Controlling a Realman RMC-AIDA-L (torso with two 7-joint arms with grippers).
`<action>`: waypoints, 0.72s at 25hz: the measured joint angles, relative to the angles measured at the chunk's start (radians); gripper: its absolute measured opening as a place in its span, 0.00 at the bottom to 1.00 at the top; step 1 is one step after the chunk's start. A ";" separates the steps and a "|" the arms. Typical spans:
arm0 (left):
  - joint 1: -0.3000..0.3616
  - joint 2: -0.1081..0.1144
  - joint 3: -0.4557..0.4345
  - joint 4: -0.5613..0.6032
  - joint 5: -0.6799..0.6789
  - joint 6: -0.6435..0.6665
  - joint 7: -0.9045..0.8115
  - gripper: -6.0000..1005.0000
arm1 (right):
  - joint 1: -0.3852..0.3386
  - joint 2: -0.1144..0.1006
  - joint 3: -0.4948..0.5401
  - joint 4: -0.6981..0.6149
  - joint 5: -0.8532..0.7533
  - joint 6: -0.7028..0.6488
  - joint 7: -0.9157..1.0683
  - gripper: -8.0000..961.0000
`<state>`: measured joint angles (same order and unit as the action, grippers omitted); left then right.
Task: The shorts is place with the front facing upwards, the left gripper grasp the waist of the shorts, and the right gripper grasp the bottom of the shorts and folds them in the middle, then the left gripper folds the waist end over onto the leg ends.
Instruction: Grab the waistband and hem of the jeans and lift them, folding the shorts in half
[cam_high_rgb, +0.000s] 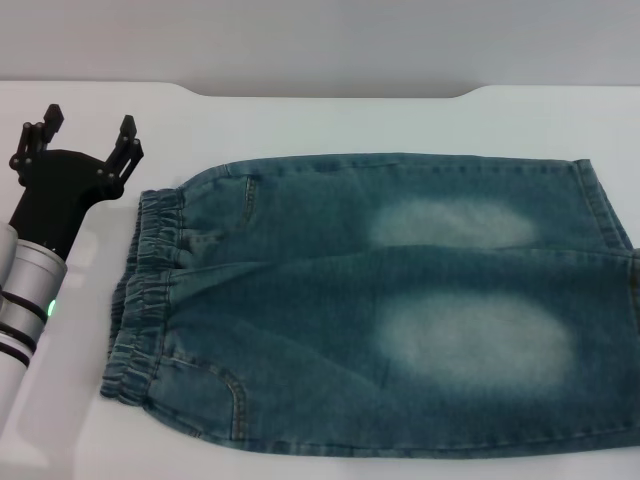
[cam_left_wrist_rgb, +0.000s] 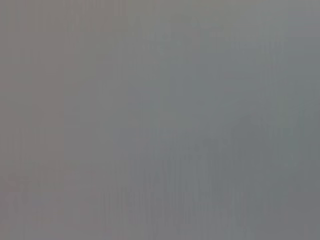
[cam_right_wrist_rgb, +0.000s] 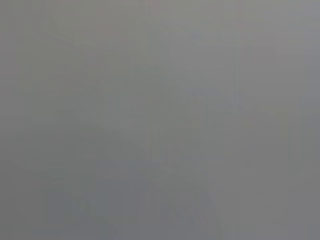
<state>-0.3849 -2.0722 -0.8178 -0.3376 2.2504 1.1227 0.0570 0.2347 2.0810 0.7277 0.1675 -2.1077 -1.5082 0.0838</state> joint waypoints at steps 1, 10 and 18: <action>0.000 0.000 0.001 0.000 0.000 0.000 0.000 0.84 | 0.000 0.000 -0.001 0.000 -0.001 0.000 -0.002 0.82; 0.002 0.000 0.003 0.000 0.004 -0.009 -0.002 0.85 | 0.002 -0.004 0.002 -0.006 0.001 0.032 0.064 0.82; 0.044 0.035 -0.006 -0.147 0.040 -0.030 0.008 0.85 | -0.008 -0.059 -0.007 0.033 -0.060 0.024 0.190 0.82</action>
<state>-0.3412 -2.0368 -0.8238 -0.4846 2.2906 1.0926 0.0652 0.2268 2.0216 0.7211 0.2006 -2.1677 -1.4842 0.2735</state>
